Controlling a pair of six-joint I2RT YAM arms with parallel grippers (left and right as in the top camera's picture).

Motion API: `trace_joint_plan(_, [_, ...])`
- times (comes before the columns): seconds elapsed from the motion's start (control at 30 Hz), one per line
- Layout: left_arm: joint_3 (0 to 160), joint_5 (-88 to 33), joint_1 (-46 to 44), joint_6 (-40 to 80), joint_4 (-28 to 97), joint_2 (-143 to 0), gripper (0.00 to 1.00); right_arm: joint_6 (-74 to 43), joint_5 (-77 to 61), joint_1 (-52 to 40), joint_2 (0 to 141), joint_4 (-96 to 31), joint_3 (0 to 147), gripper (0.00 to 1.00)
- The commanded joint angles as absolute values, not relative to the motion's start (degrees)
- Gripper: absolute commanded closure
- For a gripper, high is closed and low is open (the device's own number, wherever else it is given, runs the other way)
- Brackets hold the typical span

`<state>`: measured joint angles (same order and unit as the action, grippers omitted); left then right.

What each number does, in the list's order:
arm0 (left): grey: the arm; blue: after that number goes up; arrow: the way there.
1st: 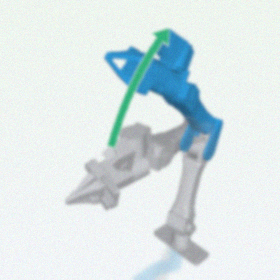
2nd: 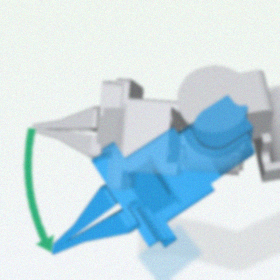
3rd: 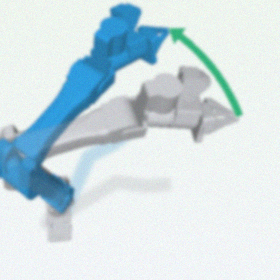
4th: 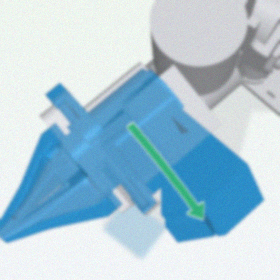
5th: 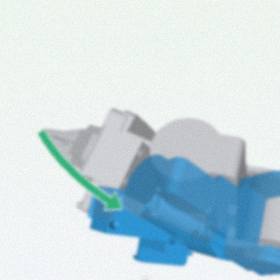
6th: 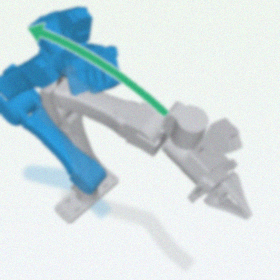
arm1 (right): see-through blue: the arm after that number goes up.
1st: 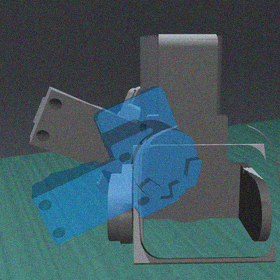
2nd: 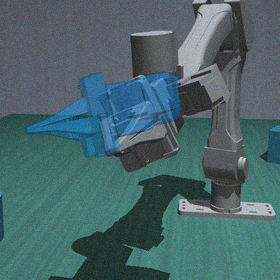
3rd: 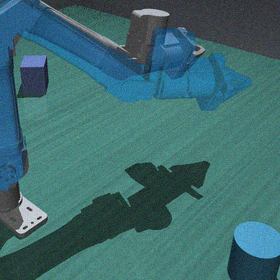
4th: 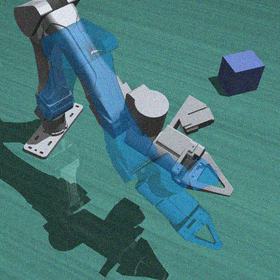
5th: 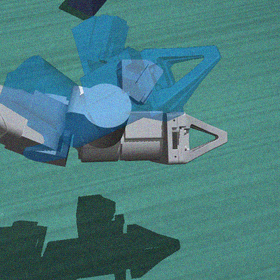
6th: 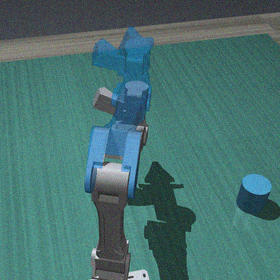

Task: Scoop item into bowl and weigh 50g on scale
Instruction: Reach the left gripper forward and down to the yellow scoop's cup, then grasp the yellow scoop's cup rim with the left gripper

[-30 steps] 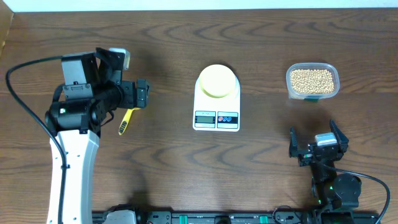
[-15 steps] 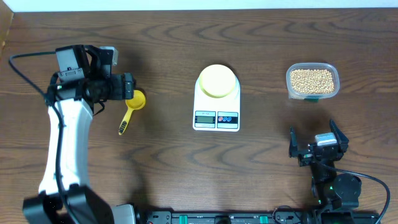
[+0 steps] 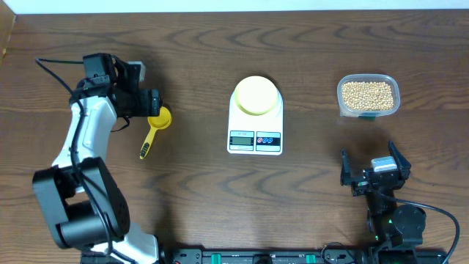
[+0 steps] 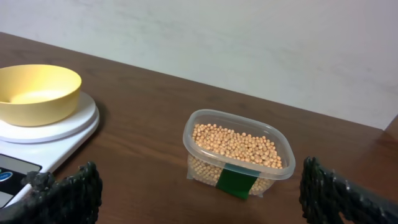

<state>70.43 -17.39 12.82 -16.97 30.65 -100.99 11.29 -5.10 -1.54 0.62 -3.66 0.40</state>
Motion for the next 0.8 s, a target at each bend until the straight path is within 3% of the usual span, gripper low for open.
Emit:
trace_joint_plan(0.0, [71.6,-14.5,13.0,-18.0,30.7,-103.6,0.17,11.9,-5.1,-1.9,0.3,-3.9,0.3,0.01])
trace_joint_plan(0.1, [71.5,-14.5,13.0,-18.0,30.9,-105.4,0.24,11.9,-5.1,-1.9,0.3,-3.9,0.3,0.01])
trace_joint_plan(0.3, [71.5,-14.5,13.0,-18.0,31.0,-109.0,0.27,11.9,-5.1,-1.9,0.3,-3.9,0.3,0.01])
trace_joint_plan(0.77, [71.5,-14.5,13.0,-17.5,30.0,-111.8,0.61,11.9,-5.1,-1.9,0.3,-3.9,0.3,0.01])
